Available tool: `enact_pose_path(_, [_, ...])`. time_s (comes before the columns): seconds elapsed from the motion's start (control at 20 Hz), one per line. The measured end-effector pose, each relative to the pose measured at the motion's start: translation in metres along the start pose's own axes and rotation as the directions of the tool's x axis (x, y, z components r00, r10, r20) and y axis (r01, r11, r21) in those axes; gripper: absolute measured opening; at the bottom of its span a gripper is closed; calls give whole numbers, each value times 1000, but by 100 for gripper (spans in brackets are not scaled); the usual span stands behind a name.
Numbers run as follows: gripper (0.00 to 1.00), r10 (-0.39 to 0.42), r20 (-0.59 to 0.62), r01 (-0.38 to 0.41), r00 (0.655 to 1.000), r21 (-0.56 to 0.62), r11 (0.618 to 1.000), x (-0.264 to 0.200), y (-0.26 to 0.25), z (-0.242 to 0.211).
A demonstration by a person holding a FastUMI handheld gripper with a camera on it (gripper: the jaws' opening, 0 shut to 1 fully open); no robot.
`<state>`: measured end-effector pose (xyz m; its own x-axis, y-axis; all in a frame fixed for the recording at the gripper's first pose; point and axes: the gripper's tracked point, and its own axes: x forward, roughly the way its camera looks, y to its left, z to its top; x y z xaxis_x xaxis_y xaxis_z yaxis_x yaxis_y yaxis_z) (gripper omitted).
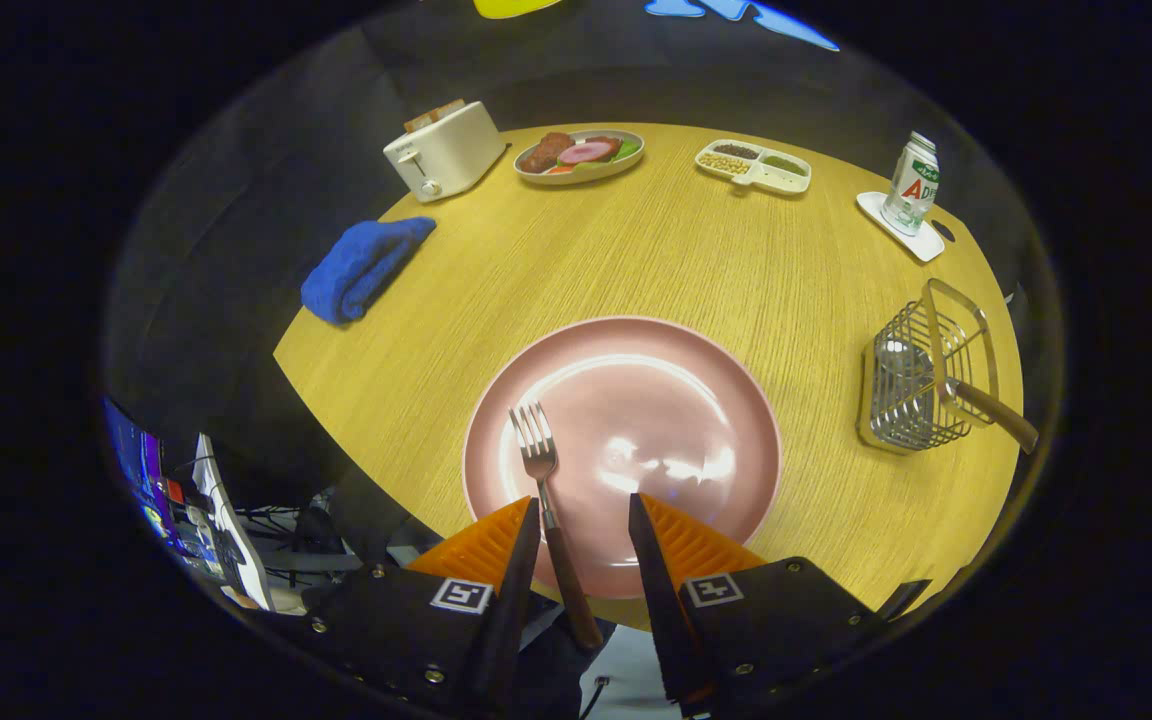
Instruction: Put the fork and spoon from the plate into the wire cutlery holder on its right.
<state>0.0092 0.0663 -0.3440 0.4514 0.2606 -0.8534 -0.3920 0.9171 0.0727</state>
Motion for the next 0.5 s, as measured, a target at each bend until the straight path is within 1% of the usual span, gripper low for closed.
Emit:
enact_pose_path(0.15, [56, -3, -56, 0, 998, -47, 999, 14, 6, -17])
enact_pose_path(0.4, [55, -48, -111, 38, 993, -84, 996, 32, 2, -29])
enact_pose_path(0.45, [54, -56, -129, 46, 990, -77, 996, 35, 0, -30])
enact_pose_path(0.5, [49, -54, -128, 47, 990, -63, 997, 36, 1, -29])
